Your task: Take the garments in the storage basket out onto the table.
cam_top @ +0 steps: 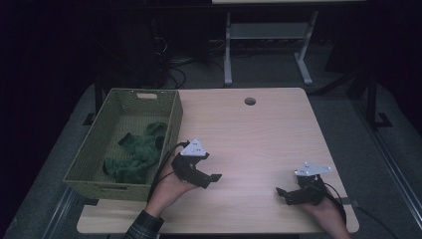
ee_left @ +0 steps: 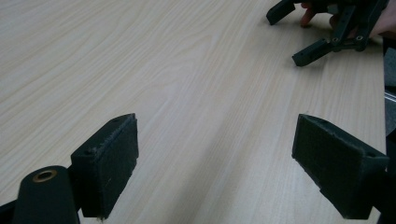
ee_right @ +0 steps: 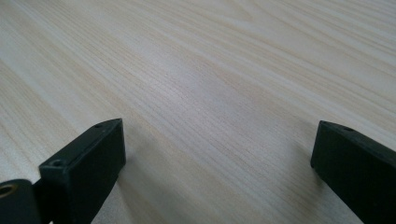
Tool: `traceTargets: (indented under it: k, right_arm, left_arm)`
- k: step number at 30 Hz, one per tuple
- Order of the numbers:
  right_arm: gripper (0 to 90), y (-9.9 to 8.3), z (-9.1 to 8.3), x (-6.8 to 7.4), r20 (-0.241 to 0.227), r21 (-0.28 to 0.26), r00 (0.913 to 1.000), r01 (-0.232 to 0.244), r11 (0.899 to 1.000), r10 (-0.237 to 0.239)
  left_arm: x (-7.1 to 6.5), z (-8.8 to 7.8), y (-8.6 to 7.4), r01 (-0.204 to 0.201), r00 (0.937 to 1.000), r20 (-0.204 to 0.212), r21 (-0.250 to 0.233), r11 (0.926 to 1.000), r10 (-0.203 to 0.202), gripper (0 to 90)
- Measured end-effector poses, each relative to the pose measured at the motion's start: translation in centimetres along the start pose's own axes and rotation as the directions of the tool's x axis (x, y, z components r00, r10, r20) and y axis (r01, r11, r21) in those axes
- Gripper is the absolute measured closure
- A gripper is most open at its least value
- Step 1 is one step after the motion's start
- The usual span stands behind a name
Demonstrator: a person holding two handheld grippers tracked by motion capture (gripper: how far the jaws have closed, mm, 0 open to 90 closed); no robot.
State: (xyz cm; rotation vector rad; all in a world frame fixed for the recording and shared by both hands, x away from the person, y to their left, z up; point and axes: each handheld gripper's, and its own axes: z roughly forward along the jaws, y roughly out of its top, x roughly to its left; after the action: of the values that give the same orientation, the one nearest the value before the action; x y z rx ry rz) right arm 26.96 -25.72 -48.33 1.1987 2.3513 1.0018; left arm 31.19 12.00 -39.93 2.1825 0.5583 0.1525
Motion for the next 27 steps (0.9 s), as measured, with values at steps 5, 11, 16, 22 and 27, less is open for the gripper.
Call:
traceTargets:
  k: [5,11,16,22,27]
  right_arm:
    - [2.8,0.0,0.0,0.0,0.0,0.0,1.0,-0.001,1.0,0.001]
    - [2.8,0.0,0.0,0.0,0.0,0.001,1.0,-0.001,1.0,0.001]
    - [2.8,0.0,0.0,0.0,-0.001,0.002,1.0,0.0,1.0,0.0]
    - [2.8,0.0,0.0,0.0,0.0,0.002,1.0,0.0,1.0,0.0]
    - [2.8,0.0,0.0,0.0,0.0,0.002,1.0,0.0,1.0,0.0]
  left_arm:
    - [-0.1,-0.2,0.4,-0.005,1.0,0.006,0.012,0.9999,0.005,14.1]
    - [0.1,-0.8,1.3,-0.022,0.9998,0.003,0.014,0.9997,0.022,14.1]
    - [0.4,-1.3,1.7,-0.021,0.9998,0.0,0.019,0.9996,0.021,14.1]
    - [1.0,-1.8,1.9,-0.025,0.9997,0.009,0.029,0.9993,0.025,14.2]
    - [1.8,-2.7,2.6,-0.029,0.9995,0.009,0.02,0.9994,0.029,14.2]
